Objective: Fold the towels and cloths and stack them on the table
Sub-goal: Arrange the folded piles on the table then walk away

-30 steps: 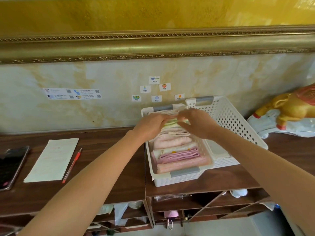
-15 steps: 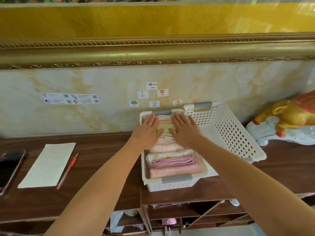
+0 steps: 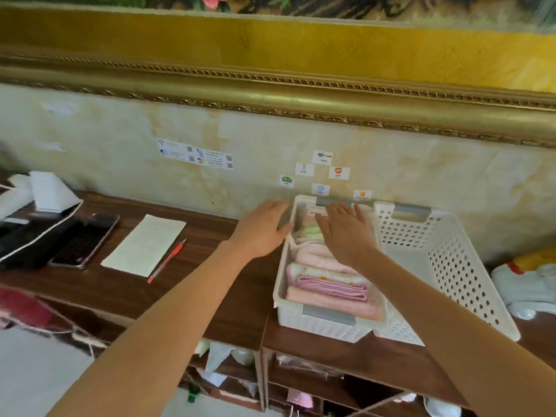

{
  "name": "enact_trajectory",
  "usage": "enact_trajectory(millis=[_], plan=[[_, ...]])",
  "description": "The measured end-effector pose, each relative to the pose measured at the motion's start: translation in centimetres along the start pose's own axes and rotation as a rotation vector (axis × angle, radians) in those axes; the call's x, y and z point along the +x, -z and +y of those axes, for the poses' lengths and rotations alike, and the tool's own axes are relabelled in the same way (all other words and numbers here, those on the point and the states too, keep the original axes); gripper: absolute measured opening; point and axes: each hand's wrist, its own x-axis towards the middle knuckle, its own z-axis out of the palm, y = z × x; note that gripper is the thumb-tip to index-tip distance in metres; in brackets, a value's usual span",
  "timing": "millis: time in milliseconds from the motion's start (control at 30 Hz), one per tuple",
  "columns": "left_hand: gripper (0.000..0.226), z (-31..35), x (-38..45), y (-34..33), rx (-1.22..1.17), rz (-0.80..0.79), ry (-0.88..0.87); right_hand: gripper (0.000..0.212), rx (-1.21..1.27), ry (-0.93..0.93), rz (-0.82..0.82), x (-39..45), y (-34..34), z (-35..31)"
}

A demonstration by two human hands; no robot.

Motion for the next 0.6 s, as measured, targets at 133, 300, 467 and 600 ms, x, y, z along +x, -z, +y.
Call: enact_trajectory(millis=[133, 300, 467, 600], plan=[[0.042, -5.0, -5.7, 3.9, 0.014, -0.001, 0.200, 0.046, 0.135, 0.148, -0.012, 0.8, 2.0, -7.8], [0.036, -13.7, -17.6, 6.3, 0.089, -0.067, 0.483, 0.043, 0.039, 0.508, -0.204, 0.4, 0.2, -20.8], [0.031, -23.4, -34.6, 8.0, 0.142, -0.048, 0.792, 0.036, -0.036, 0.816, -0.430, -2.4, -4.1, -39.2], [0.037, -30.4, -49.3, 9.1, 0.111, -0.030, 0.987, 0.033, -0.045, 1.030, -0.492, -7.6, -7.8, -55.2]])
